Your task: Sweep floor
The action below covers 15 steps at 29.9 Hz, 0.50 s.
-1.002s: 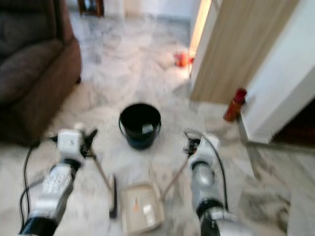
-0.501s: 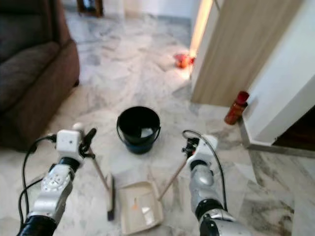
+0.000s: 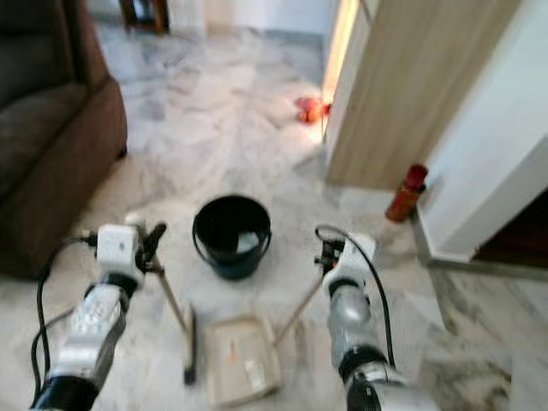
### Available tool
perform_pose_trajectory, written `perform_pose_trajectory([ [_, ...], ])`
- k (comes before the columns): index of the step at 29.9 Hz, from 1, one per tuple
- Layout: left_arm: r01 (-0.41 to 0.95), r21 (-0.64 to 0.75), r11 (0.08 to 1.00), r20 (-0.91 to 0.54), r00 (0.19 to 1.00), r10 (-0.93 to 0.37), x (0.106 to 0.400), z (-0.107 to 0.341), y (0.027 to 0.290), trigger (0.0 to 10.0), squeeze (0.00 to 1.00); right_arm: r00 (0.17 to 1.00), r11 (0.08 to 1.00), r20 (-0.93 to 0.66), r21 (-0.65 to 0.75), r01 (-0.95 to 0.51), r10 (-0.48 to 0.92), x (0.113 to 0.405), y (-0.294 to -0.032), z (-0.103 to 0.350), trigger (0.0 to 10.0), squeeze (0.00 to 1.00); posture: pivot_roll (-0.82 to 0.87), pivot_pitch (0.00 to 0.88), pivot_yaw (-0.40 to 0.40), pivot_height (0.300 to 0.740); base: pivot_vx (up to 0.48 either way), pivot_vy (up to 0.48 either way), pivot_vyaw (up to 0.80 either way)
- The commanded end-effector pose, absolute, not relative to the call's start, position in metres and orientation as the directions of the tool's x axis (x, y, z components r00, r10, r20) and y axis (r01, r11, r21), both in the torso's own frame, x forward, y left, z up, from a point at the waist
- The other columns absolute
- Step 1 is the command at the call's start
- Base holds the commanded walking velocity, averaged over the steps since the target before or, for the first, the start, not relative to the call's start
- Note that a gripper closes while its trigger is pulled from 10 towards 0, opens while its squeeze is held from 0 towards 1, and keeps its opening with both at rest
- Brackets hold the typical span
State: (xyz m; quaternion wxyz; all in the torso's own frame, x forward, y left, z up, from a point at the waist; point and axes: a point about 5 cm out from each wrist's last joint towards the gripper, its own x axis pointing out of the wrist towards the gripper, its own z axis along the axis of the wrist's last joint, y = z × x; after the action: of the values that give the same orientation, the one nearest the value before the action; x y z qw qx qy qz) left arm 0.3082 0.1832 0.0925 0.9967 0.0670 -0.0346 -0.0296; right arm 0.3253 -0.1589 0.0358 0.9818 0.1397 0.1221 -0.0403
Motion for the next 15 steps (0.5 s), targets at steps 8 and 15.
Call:
perform_pose_trajectory([
  [8, 0.076, 0.143, 0.987, 0.081, 0.993, -0.089, 0.3081, 0.0944, 0.1767, 10.0, 0.0, 0.97, 0.957, -0.234, 0.26, 0.126, -0.064, 0.3269, -0.1652, 0.0394, 10.0, 0.0, 0.05, 0.071, -0.046, 0.74, 0.3, 0.0, 0.0],
  [15, 0.069, 0.156, 0.985, 0.091, 0.992, -0.084, 0.3034, 0.093, 0.1807, 10.0, 0.0, 0.971, 0.957, -0.229, 0.261, 0.125, -0.064, 0.3265, -0.1661, 0.0394, 10.0, 0.0, 0.05, 0.06, -0.042, 0.74, 0.069, 0.0, 0.0],
])
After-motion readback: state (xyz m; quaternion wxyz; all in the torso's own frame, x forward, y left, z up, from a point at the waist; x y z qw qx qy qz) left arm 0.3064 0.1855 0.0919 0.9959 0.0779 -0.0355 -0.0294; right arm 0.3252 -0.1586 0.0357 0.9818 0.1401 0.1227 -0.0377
